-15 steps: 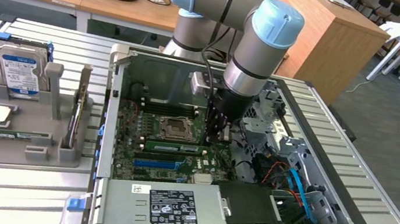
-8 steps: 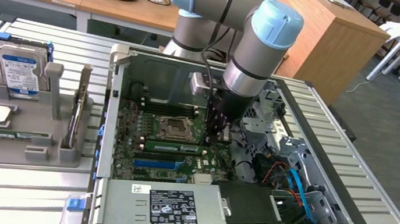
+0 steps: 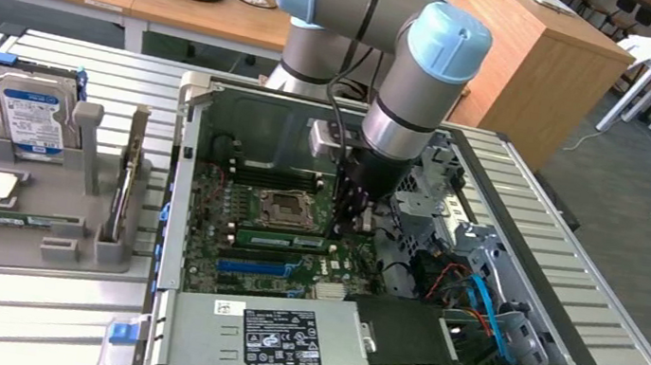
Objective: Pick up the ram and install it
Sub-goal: 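Press down the ram until it locks into place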
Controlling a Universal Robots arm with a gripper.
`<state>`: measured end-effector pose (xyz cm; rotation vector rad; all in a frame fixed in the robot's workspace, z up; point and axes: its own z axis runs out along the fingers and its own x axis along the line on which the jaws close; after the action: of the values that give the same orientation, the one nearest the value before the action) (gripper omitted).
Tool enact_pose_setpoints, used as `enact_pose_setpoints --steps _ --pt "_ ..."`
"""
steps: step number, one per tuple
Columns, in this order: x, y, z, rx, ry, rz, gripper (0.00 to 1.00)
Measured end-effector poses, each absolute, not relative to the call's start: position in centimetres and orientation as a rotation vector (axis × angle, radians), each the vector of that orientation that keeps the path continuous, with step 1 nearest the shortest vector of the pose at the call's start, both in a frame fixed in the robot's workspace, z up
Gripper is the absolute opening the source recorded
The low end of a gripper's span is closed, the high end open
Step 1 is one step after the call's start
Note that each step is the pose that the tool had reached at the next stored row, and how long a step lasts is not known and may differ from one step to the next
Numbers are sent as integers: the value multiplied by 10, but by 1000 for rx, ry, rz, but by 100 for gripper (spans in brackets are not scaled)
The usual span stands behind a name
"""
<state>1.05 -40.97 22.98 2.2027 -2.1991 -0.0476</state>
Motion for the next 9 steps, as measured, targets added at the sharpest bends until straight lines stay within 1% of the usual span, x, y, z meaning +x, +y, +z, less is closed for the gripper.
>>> enact_pose_setpoints --steps 9 --pt "10 -410 227 2203 -2199 -48 10"
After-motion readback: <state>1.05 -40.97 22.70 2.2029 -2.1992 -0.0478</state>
